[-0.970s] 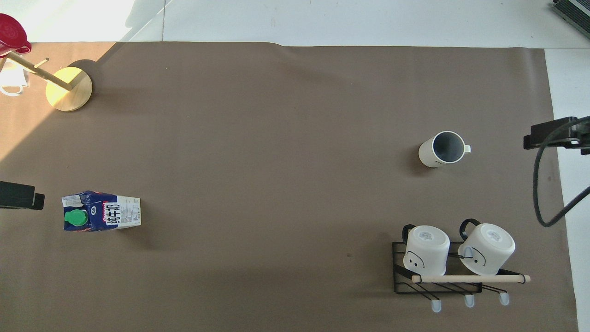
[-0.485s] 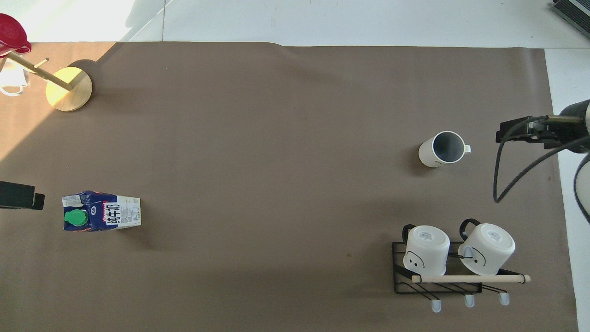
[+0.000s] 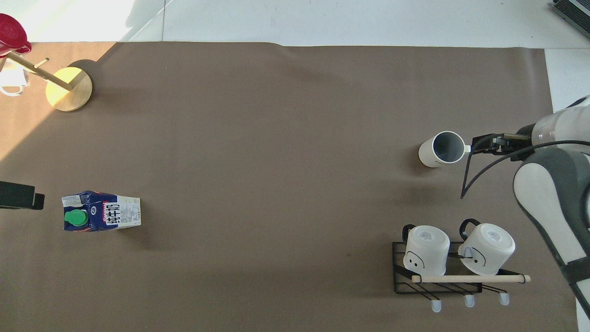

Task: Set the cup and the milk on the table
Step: 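Reach the right gripper to the white mug and grasp it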

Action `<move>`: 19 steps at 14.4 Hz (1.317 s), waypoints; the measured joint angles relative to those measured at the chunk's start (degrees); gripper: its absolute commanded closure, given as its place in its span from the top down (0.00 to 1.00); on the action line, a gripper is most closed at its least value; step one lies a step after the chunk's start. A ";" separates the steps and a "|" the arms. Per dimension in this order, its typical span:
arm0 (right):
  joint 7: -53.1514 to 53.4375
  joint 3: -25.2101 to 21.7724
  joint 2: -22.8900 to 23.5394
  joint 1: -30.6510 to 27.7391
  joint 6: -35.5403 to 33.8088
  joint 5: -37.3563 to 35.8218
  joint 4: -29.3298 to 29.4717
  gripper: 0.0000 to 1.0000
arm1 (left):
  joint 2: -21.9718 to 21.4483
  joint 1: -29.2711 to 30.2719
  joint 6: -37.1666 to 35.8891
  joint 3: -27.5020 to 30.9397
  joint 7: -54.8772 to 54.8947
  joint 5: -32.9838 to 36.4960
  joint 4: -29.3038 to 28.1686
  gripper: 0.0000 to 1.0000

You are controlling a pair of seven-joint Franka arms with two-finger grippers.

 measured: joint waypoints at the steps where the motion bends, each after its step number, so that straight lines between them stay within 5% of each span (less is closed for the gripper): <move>1: 0.03 0.00 0.50 0.00 1.92 0.00 -1.12 1.00 | 0.00 0.00 0.00 0.00 0.00 0.00 0.00 1.00; 17: 3.48 0.00 9.78 -0.94 13.12 0.01 -4.58 1.00 | -0.01 -0.01 0.00 -0.16 -0.03 0.00 0.00 1.00; 19: 3.49 0.04 9.78 -0.93 13.19 0.07 -4.58 0.55 | -0.01 0.00 -0.01 0.00 -0.03 0.00 0.00 1.00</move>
